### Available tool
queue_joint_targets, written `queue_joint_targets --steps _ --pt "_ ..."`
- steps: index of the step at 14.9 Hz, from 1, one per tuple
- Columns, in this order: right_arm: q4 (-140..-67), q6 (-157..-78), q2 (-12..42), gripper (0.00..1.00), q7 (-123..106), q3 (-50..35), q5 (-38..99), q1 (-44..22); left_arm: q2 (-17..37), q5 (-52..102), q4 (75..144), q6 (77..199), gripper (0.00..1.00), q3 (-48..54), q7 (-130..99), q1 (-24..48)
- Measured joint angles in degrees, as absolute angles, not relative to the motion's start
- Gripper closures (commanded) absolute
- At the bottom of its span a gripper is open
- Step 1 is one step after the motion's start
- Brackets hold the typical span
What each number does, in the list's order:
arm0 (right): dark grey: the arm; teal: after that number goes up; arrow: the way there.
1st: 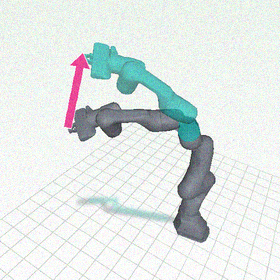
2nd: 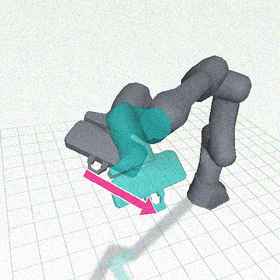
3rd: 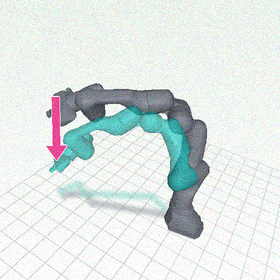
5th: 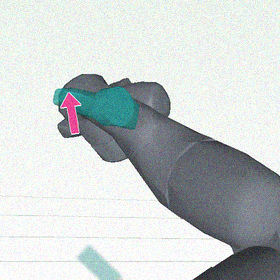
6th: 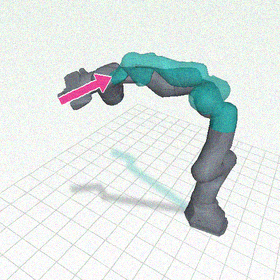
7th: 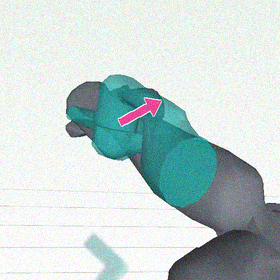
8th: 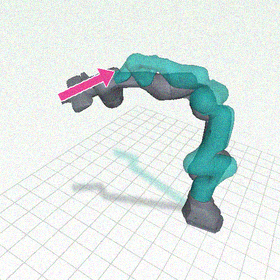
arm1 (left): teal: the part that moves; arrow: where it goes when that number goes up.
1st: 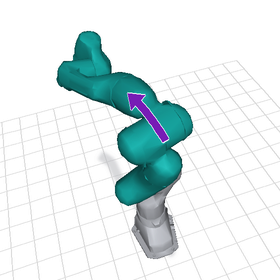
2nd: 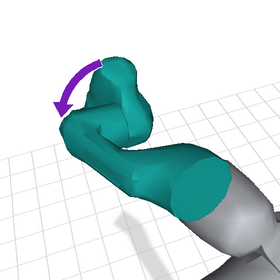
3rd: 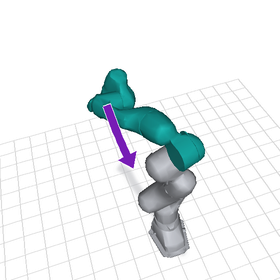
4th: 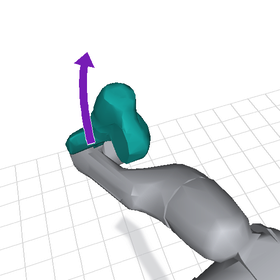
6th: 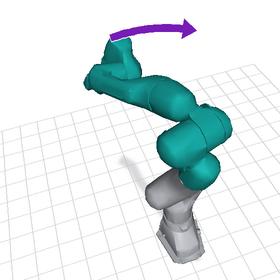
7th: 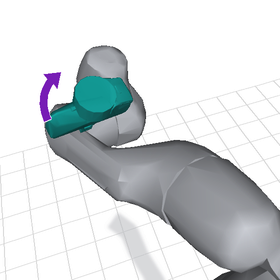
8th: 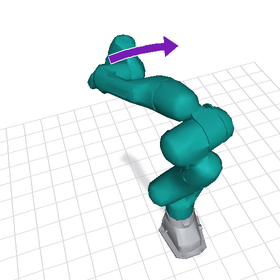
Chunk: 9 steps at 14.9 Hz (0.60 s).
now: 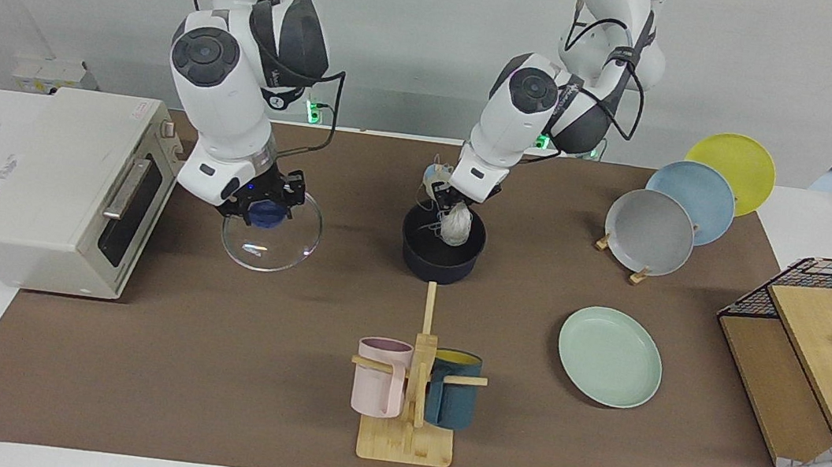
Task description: Transfer vermicelli from plate to pot
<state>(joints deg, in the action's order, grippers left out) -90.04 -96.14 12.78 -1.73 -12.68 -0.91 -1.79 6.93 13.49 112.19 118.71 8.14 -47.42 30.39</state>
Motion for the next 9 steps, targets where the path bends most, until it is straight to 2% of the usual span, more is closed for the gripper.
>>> queue_joint_targets --steps 3,7,8,9 --pt "-89.12 -95.56 12.78 1.0 3.47 -15.67 -0.92 -1.84 7.7 13.5 113.59 121.63 1.0 8.05 -47.42 30.43" --pt "-89.06 -95.56 12.79 1.0 11.59 -20.27 -0.97 -1.91 11.29 13.51 113.82 126.19 0.98 8.02 -47.35 30.49" --pt "-89.04 -95.56 12.79 1.0 13.17 -21.15 -1.01 -1.91 11.71 13.51 113.8 126.47 0.01 7.97 -46.91 30.49" --pt "-89.03 -95.56 12.79 1.0 14.71 -22.01 -1.08 -1.9 11.82 13.51 113.68 126.49 0.0 7.89 -46.01 30.49"
